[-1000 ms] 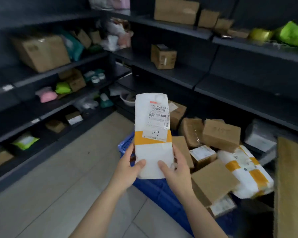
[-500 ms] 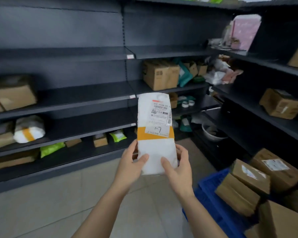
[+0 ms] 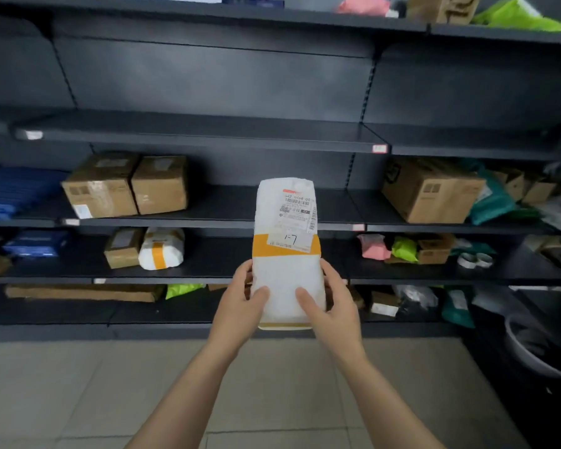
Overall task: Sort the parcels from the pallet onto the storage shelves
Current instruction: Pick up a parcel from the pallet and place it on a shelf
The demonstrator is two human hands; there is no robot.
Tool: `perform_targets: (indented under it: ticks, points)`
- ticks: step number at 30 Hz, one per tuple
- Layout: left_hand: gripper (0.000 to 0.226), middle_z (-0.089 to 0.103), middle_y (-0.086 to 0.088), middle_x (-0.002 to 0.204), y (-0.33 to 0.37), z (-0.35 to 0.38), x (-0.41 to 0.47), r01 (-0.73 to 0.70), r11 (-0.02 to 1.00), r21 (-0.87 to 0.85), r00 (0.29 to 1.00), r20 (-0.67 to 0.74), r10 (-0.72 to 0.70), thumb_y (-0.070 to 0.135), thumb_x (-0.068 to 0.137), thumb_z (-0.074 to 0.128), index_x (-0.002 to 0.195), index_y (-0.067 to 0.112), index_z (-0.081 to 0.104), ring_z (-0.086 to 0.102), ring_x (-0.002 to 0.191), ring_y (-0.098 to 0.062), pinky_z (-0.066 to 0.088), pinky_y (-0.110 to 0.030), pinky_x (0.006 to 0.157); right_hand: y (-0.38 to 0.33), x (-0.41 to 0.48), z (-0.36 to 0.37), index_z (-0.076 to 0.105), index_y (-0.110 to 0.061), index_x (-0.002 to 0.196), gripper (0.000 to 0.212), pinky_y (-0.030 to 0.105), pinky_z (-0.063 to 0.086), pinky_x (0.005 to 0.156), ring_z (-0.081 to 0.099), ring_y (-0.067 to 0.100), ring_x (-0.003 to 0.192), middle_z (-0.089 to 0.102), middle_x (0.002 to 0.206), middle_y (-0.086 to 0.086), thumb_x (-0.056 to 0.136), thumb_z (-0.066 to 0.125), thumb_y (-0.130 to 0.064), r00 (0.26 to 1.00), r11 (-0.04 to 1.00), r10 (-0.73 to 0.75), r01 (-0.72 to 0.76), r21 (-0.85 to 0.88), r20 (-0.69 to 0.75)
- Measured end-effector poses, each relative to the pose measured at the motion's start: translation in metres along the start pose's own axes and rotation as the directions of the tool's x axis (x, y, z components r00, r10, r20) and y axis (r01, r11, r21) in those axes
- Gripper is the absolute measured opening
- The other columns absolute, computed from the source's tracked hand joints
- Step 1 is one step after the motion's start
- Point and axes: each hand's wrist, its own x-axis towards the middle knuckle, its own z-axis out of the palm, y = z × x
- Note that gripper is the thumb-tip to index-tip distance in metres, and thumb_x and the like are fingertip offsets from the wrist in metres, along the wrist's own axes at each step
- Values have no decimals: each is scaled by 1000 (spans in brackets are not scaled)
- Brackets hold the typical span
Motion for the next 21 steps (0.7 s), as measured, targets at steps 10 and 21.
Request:
perform_targets:
  ticks: [10,21]
  points:
    - [43,54,7,126,-7,-50,160,109,993,38,977,-187,-100,25,97,53,137,27,36,59,103,-10,55,-43,89,0,169,91,32,-59,130,66,40,56,90,55,7,110,52,119,-25,78,71,-47,936,998,0,24,-63,352]
    - [51,36,0,138,-40,-115,331,148,963,224,987,-100,-128,24,95,57,142,24,37,45,111,-13,43,-29,93,23,327,201,22,-35,153,87,41,54,95,50,13,125,44,144,-9,83,74,-31,858,978,78,32,-205,508]
